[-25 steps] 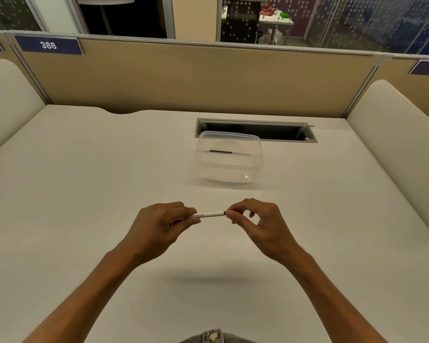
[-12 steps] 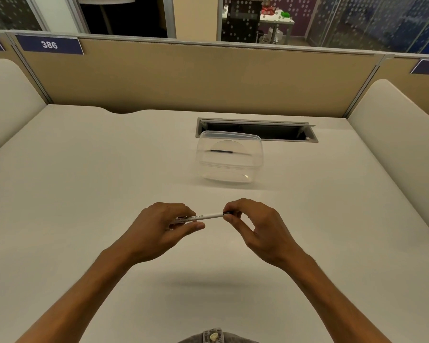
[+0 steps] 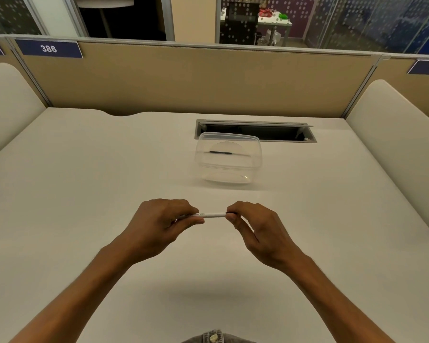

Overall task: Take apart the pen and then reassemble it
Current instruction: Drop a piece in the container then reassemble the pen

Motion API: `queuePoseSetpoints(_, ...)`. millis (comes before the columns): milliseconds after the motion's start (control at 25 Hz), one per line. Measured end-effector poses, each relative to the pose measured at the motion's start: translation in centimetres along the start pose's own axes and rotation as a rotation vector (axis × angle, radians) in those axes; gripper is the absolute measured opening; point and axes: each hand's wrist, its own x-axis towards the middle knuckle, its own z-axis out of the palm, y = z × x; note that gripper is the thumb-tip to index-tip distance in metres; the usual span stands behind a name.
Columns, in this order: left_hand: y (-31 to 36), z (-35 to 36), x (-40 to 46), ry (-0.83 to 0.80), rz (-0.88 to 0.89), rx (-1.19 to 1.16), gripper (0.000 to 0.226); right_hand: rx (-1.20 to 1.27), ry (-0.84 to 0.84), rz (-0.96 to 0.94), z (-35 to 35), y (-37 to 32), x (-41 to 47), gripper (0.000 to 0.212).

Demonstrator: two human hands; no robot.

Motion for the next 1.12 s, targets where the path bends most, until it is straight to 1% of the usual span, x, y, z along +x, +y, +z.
queuePoseSetpoints(40, 0.2, -0.1, 0.0, 0.004, 0.034, 0.041, 0.026, 0.11, -0.03, 0.071, 0.2, -0.1, -0.1, 0.026)
queuePoseSetpoints(120, 0.5, -0.2, 0.1, 0.002, 0.107, 0.133, 0.029, 0.453, -0.084, 0.284, 0.7, -0.5, 0.1, 0.033)
queuePoseSetpoints(160, 0.6, -0.2, 0.1, -0.005, 0.133, 0.172, 0.028, 0.567, -0.091, 0.368, 0.9, -0.6, 0.2, 0.036)
queuePoseSetpoints(200, 0.6, -0.1, 0.1, -0.011, 0.145, 0.195, 0.027, 0.604, -0.087, 0.401, 1.0, -0.6, 0.2, 0.037)
queuePoseSetpoints(240, 0.6, 0.0, 0.1, -0.014, 0.139, 0.195, 0.027, 0.572, -0.077, 0.386, 1.0, -0.6, 0.1, 0.036)
queuePoseSetpoints(320, 0.4, 0.1, 0.1, -0.014, 0.075, 0.146, 0.024, 0.342, -0.034, 0.266, 0.8, -0.4, -0.1, 0.029)
queuePoseSetpoints(400, 0.1, 0.1, 0.2, -0.036, -0.006, 0.088, 0.024, 0.075, 0.027, 0.098, 0.3, -0.2, -0.1, 0.022)
queuePoseSetpoints(480, -0.1, 0.0, 0.3, -0.085, -0.049, 0.023, 0.027, -0.126, 0.084, -0.081, 0.0, 0.2, 0.0, 0.023)
queuePoseSetpoints(600, 0.0, 0.0, 0.4, -0.144, -0.07, -0.089, 0.028, -0.23, 0.103, -0.209, -0.2, 0.5, 0.2, 0.028)
queuePoseSetpoints(760, 0.3, 0.1, 0.5, -0.137, -0.047, -0.144, 0.033, -0.236, 0.095, -0.237, -0.2, 0.5, 0.2, 0.034)
queuePoseSetpoints(840, 0.3, 0.1, 0.6, -0.11, -0.03, -0.138, 0.033, -0.165, 0.085, -0.188, -0.2, 0.5, 0.2, 0.031)
queuePoseSetpoints(960, 0.4, 0.1, 0.6, -0.07, -0.006, -0.092, 0.033, 0.076, 0.062, -0.038, 0.0, -0.2, 0.0, 0.022)
queuePoseSetpoints(1040, 0.7, 0.0, 0.7, -0.028, 0.071, 0.054, 0.033, 0.175, 0.034, 0.083, 0.5, -0.6, -0.1, 0.027)
queuePoseSetpoints(1080, 0.8, 0.0, 0.7, -0.016, 0.126, 0.157, 0.033, 0.269, 0.001, 0.177, 0.7, -0.7, -0.1, 0.031)
queuePoseSetpoints(1120, 0.9, 0.0, 0.7, -0.026, 0.169, 0.247, 0.033, 0.426, -0.053, 0.31, 0.8, -0.8, 0.1, 0.036)
